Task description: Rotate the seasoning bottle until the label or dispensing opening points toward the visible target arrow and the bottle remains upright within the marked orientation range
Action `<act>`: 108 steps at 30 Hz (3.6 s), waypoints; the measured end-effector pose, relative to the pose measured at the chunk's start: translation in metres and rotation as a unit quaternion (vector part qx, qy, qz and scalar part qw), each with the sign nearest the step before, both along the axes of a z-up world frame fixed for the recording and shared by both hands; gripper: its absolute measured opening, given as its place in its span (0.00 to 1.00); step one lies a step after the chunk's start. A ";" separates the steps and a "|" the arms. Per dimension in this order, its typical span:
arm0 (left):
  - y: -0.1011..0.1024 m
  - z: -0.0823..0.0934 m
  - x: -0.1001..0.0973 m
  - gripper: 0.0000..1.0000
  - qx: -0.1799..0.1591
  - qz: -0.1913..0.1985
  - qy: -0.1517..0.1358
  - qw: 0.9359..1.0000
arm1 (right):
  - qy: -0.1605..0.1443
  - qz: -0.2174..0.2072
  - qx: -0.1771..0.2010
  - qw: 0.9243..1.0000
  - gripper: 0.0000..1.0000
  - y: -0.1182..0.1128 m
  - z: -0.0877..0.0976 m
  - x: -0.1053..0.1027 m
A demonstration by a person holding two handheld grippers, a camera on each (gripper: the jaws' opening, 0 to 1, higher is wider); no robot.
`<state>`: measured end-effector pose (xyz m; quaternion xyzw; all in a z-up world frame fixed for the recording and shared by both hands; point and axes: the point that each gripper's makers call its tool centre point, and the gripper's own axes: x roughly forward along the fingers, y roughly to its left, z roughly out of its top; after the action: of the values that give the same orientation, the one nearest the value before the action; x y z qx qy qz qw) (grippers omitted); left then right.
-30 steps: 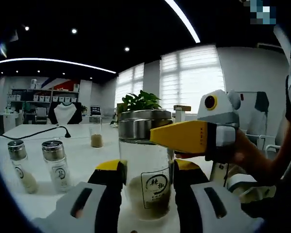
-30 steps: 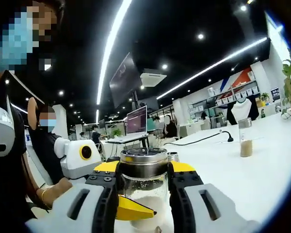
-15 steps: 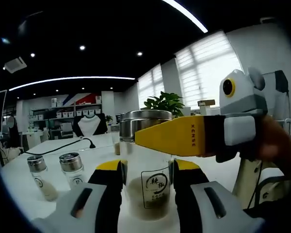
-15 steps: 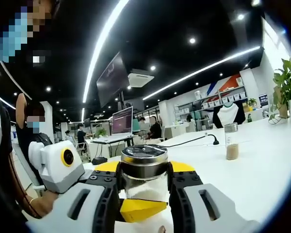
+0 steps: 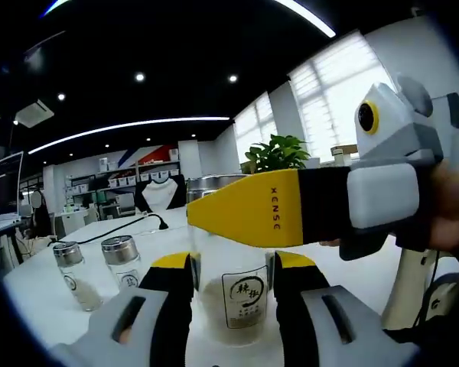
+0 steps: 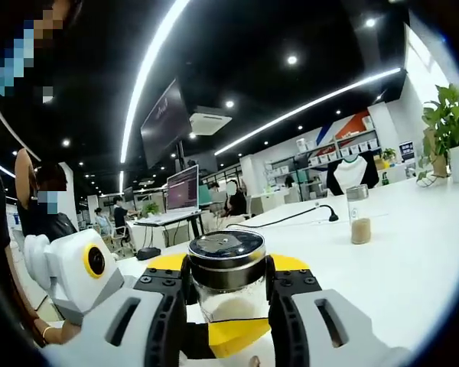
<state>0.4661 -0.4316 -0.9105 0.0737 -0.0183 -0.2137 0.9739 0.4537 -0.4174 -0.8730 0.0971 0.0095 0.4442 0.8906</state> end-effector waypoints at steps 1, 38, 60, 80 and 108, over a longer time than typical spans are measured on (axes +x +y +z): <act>0.000 0.000 0.000 0.43 -0.003 0.003 0.000 1.000 | -0.003 -0.004 0.003 1.000 0.38 0.000 0.000 0.000; 0.012 -0.007 0.061 0.43 -0.036 0.049 0.013 0.998 | -0.023 0.029 -0.047 0.998 0.36 0.013 -0.008 0.058; 0.015 -0.013 0.096 0.43 -0.052 0.072 0.034 0.995 | -0.041 0.030 -0.069 0.996 0.36 0.017 -0.013 0.088; 0.016 -0.014 0.107 0.43 -0.061 0.086 0.034 0.994 | -0.054 0.043 -0.063 0.996 0.36 0.015 -0.012 0.103; 0.025 0.002 0.095 0.54 -0.022 0.081 0.014 0.996 | -0.034 0.012 -0.035 0.999 0.51 -0.002 -0.010 0.093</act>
<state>0.5616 -0.4068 -0.9086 0.0504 -0.0030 -0.1351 0.9895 0.5468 -0.4194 -0.8833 0.0503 -0.0036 0.4569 0.8881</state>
